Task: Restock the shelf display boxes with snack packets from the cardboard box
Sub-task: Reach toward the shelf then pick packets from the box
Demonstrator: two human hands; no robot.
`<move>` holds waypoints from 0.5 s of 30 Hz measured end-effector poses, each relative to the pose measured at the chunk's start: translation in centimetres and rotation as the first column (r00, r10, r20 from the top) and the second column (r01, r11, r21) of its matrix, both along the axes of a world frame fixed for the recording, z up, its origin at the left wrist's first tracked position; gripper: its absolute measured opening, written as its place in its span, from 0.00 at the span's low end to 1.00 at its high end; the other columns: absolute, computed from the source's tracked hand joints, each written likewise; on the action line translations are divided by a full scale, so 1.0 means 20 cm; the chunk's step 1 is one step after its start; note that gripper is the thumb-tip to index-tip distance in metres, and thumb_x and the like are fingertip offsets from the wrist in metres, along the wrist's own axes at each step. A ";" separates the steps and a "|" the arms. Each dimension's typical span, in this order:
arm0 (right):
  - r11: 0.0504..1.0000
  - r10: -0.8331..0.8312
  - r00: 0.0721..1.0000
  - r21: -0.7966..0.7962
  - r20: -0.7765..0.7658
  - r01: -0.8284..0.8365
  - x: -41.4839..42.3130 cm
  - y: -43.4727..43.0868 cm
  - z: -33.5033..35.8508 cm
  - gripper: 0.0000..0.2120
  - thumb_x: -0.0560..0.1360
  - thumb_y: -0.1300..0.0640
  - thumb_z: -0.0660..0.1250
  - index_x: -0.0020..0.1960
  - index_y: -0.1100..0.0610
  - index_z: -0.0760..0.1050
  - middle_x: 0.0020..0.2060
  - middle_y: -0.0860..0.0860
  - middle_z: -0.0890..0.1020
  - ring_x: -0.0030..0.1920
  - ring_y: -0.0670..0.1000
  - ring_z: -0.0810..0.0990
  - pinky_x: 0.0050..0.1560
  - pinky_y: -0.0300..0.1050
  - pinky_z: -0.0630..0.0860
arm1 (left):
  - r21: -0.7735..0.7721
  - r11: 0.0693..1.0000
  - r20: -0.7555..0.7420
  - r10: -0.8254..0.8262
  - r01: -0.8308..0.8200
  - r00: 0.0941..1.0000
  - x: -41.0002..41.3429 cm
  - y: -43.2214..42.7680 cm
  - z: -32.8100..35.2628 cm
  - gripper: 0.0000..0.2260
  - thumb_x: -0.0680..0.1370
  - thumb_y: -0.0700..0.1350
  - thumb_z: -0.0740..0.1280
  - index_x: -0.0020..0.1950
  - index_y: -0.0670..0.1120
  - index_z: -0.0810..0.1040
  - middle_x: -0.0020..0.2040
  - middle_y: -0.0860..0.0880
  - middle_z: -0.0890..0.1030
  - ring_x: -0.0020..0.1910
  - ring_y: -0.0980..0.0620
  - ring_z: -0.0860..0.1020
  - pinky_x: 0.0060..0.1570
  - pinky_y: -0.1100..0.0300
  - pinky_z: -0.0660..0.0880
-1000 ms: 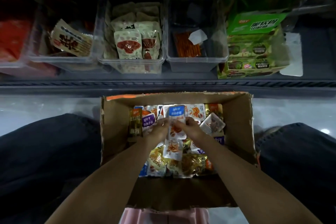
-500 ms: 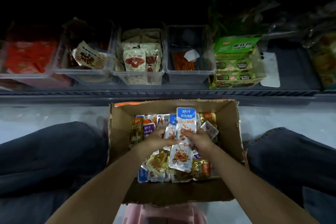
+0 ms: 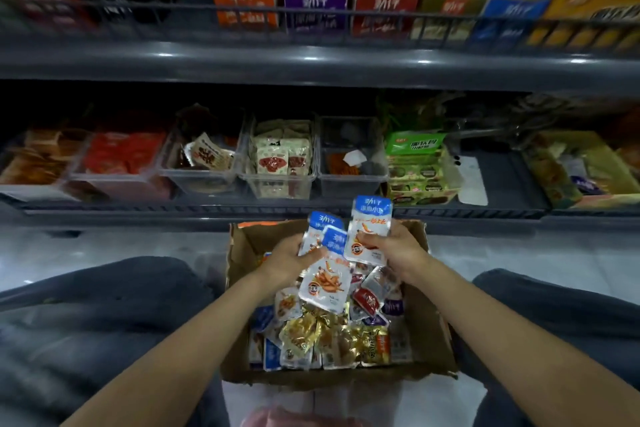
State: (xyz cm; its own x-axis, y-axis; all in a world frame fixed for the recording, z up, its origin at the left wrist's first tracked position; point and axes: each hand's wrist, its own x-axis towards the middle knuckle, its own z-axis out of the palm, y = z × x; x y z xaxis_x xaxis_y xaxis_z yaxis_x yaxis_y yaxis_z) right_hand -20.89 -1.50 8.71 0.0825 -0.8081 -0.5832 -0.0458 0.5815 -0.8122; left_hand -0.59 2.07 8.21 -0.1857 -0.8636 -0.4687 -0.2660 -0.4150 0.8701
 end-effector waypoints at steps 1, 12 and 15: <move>0.999 -0.003 1.000 -0.037 -0.009 0.003 -0.02 0.00 0.05 0.13 0.73 0.64 0.70 0.57 0.59 0.75 0.52 0.58 0.83 0.47 0.53 0.83 0.50 0.50 0.80 | -0.075 0.996 0.020 0.045 -0.043 0.999 0.00 0.00 0.04 0.06 0.79 0.42 0.64 0.55 0.44 0.77 0.53 0.46 0.82 0.45 0.57 0.80 0.43 0.72 0.75; 0.974 -0.086 0.981 -0.191 0.173 0.119 0.10 0.14 0.25 0.19 0.75 0.58 0.68 0.62 0.54 0.64 0.50 0.55 0.83 0.48 0.54 0.84 0.55 0.56 0.78 | -0.238 0.926 -0.181 0.253 -0.292 0.950 -0.21 0.03 0.32 0.11 0.80 0.52 0.60 0.59 0.51 0.75 0.53 0.54 0.82 0.50 0.60 0.80 0.50 0.65 0.76; 0.966 -0.087 0.973 -0.221 0.214 0.135 0.11 0.13 0.28 0.26 0.74 0.63 0.68 0.66 0.49 0.60 0.55 0.56 0.81 0.55 0.55 0.81 0.60 0.55 0.76 | -0.221 0.931 -0.202 0.249 -0.291 0.947 -0.25 0.03 0.35 0.09 0.80 0.52 0.59 0.59 0.54 0.73 0.52 0.56 0.80 0.55 0.56 0.79 0.49 0.66 0.74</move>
State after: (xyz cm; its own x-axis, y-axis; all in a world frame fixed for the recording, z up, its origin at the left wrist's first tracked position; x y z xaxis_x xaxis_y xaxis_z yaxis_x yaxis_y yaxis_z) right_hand -18.65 1.06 14.29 0.0807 -0.9301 -0.3582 0.1859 0.3672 -0.9114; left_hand -5.52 2.66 15.23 0.0133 -0.9758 -0.2184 -0.0153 -0.2186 0.9757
